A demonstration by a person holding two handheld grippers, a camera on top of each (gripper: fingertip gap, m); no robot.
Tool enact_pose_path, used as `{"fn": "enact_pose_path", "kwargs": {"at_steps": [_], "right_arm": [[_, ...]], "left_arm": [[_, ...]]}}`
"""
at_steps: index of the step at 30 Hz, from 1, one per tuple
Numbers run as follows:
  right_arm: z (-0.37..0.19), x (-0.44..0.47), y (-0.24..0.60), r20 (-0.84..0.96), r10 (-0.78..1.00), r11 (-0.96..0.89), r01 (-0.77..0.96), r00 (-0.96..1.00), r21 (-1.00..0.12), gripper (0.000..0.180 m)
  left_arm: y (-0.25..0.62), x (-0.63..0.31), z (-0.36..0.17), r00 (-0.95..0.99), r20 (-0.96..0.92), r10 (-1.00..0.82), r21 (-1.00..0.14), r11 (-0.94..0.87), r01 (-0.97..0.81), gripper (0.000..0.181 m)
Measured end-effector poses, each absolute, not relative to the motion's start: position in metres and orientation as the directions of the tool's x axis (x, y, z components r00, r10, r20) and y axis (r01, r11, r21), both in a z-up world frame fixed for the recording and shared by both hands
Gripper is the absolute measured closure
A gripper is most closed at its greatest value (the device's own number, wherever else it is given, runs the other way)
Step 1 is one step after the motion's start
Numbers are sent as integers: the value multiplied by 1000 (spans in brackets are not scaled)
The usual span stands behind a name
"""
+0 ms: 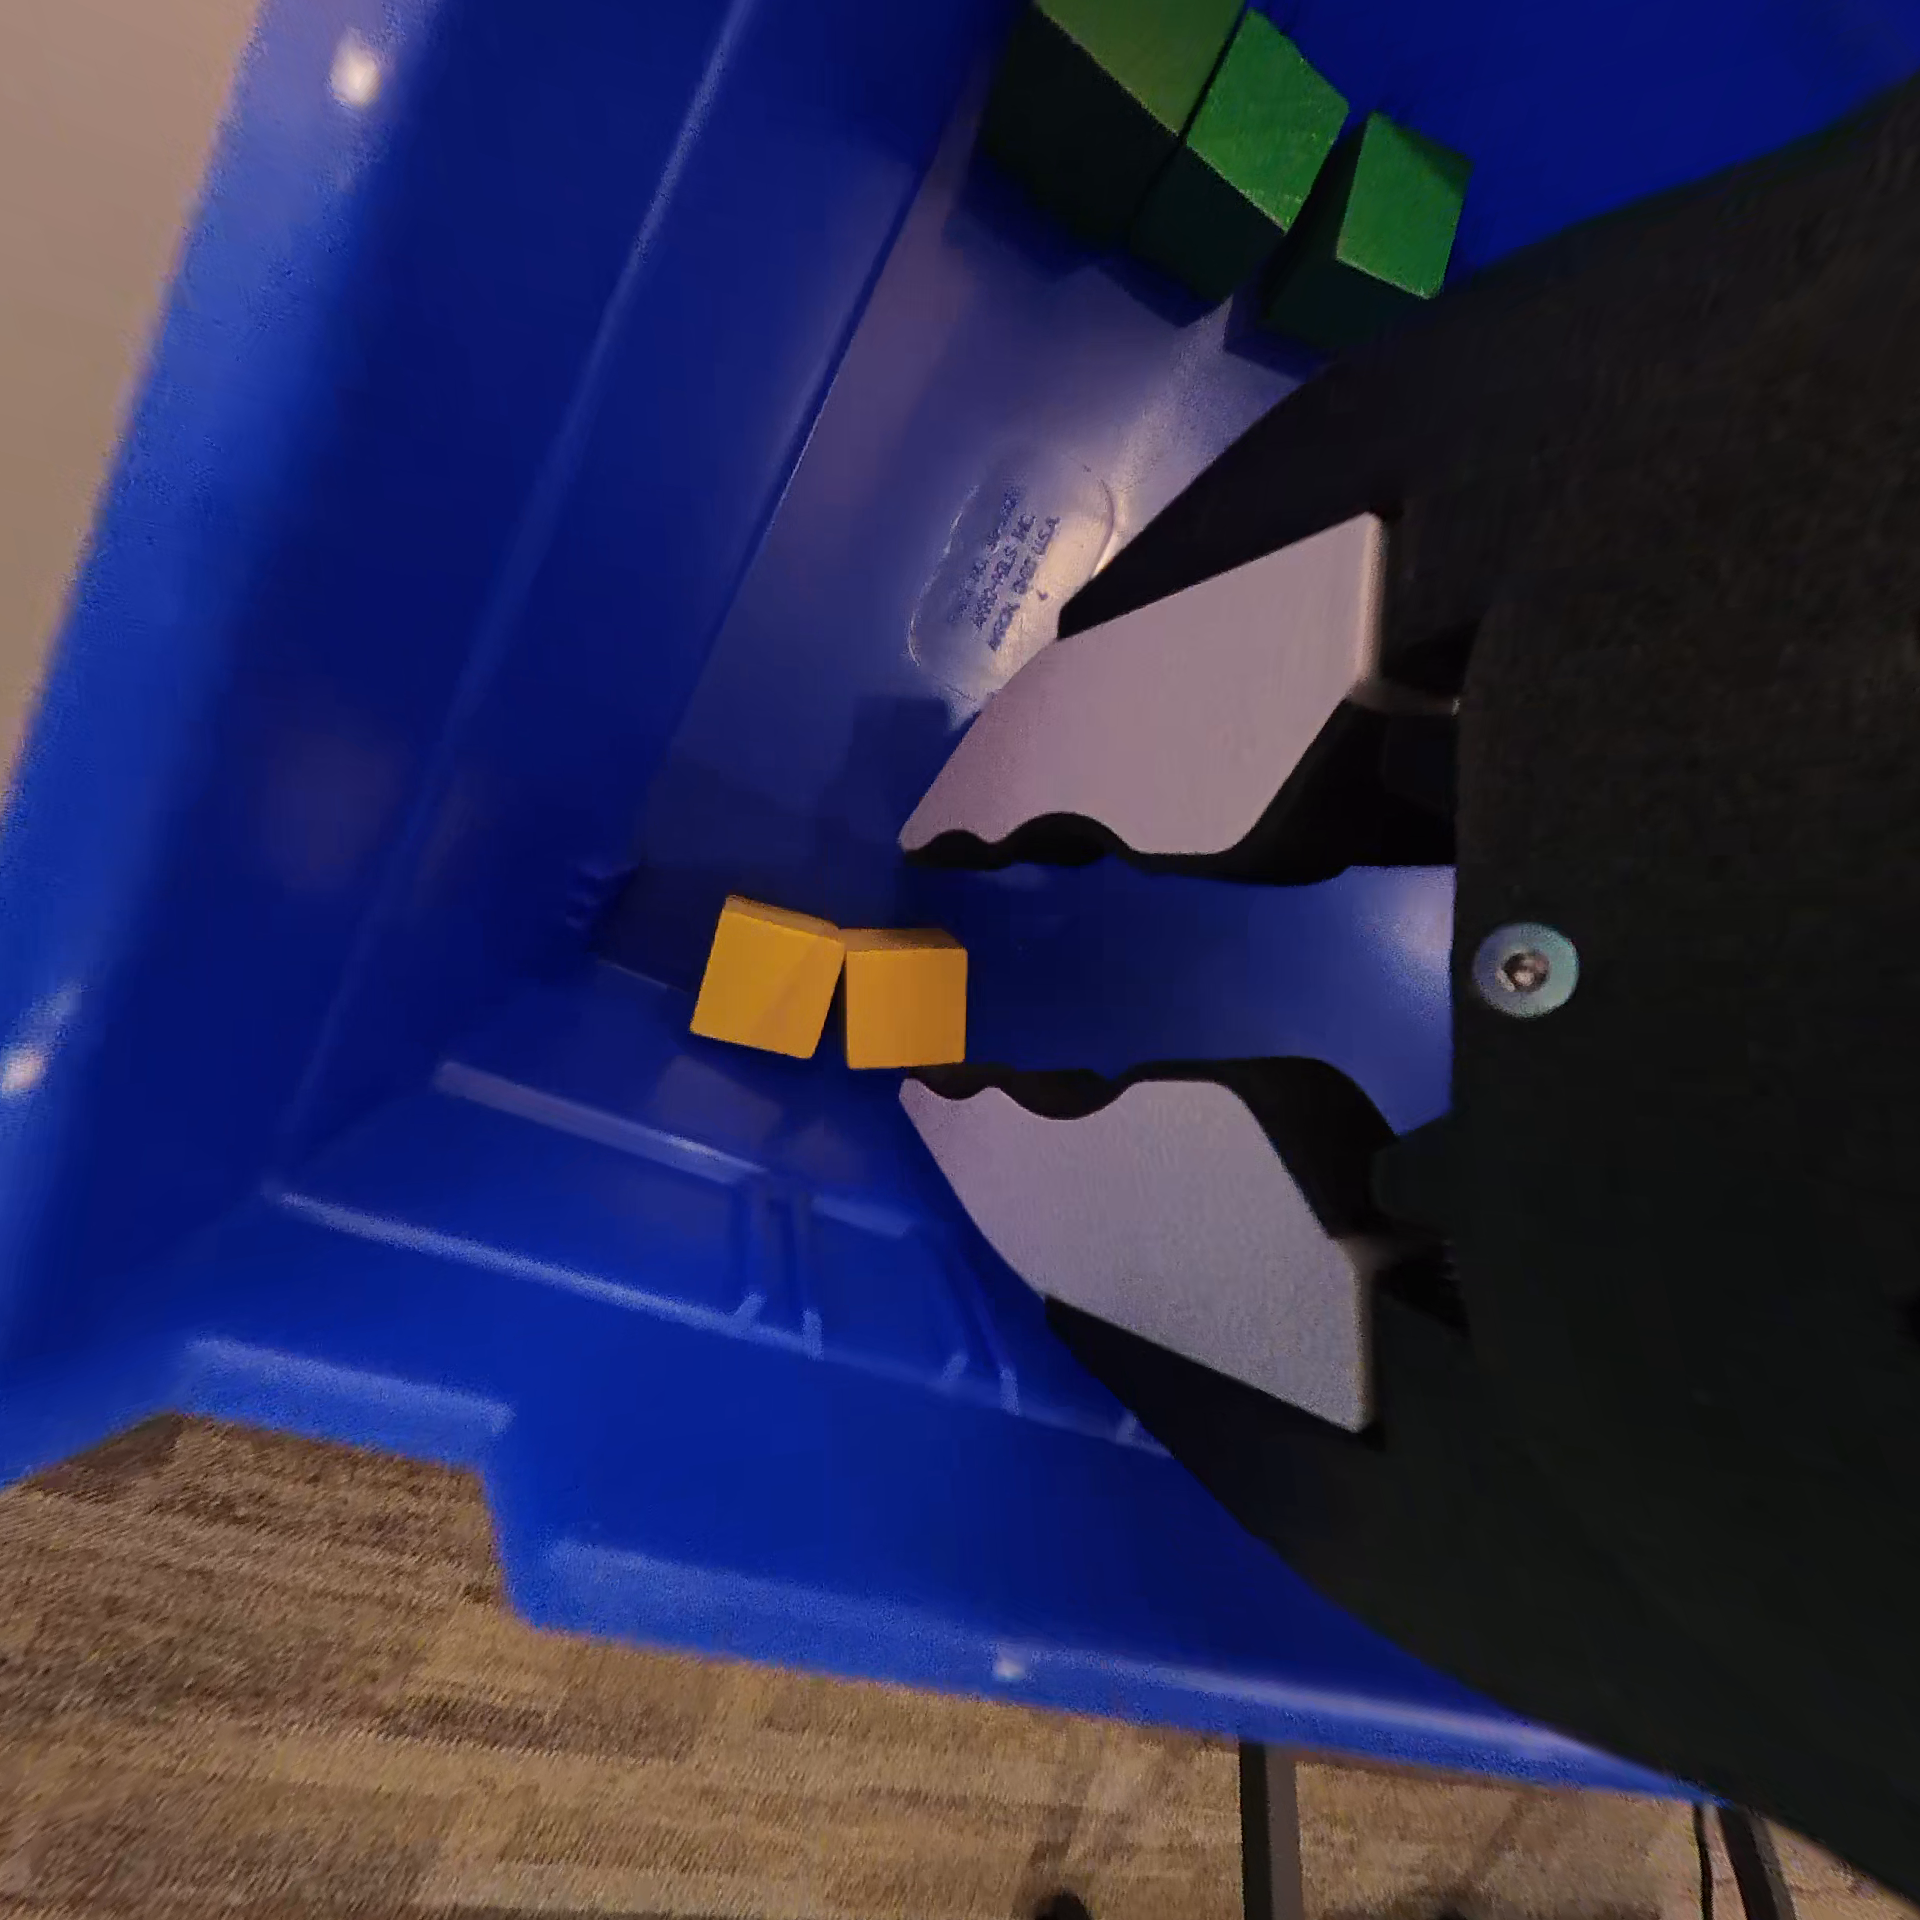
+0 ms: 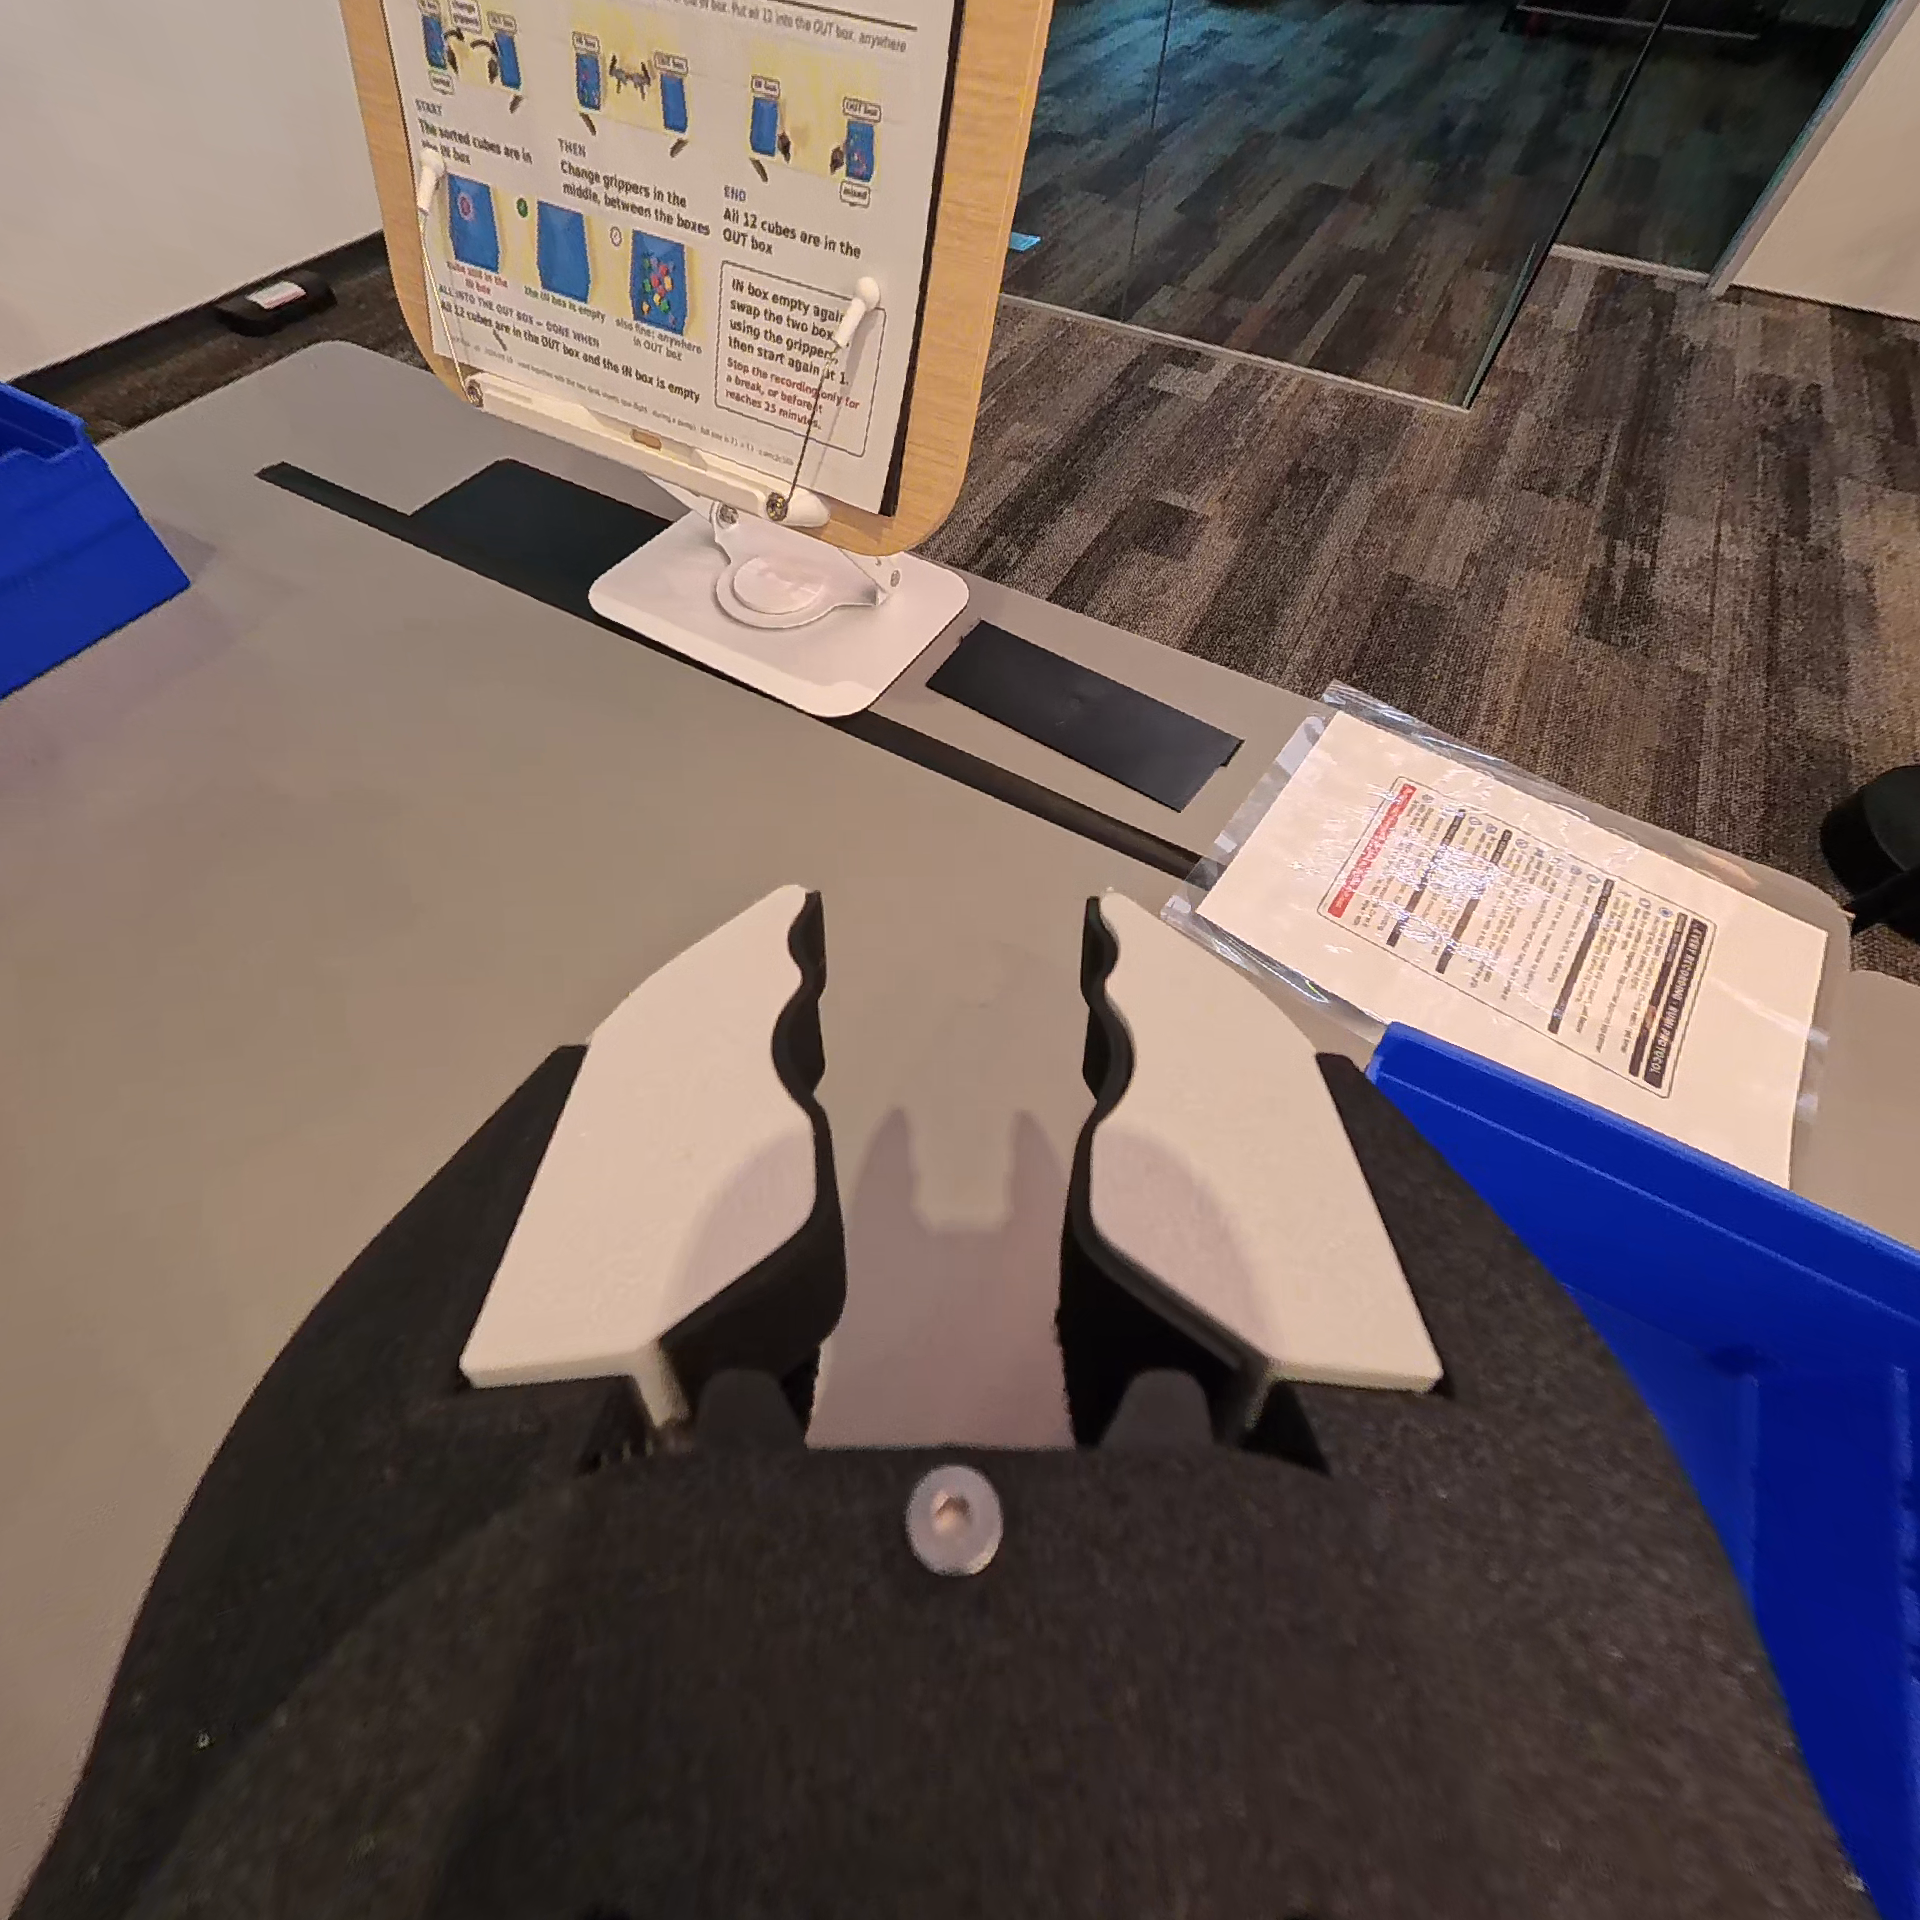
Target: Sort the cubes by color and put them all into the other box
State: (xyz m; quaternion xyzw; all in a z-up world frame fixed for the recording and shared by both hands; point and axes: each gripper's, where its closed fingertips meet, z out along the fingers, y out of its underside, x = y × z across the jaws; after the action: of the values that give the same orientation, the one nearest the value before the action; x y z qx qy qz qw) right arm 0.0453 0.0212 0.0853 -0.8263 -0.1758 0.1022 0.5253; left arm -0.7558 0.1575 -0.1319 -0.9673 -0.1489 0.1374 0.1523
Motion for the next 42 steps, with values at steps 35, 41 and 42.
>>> {"fn": "enact_pose_path", "kwargs": {"at_steps": [35,41,42], "right_arm": [[95,-268,15,-322,865,-356,17,385,-934,134],[68,-279,12,-424,837,-480,92,347,-872,130],[60,-282,9,-426,838,-492,135,342,-860,130]], "left_arm": [[27,-313,67,582,-612,-536,-755,177,-631,159],[16,-277,63,544,-623,-562,-748,223,-626,159],[15,-274,62,534,-624,-570,-744,225,-630,159]]}}
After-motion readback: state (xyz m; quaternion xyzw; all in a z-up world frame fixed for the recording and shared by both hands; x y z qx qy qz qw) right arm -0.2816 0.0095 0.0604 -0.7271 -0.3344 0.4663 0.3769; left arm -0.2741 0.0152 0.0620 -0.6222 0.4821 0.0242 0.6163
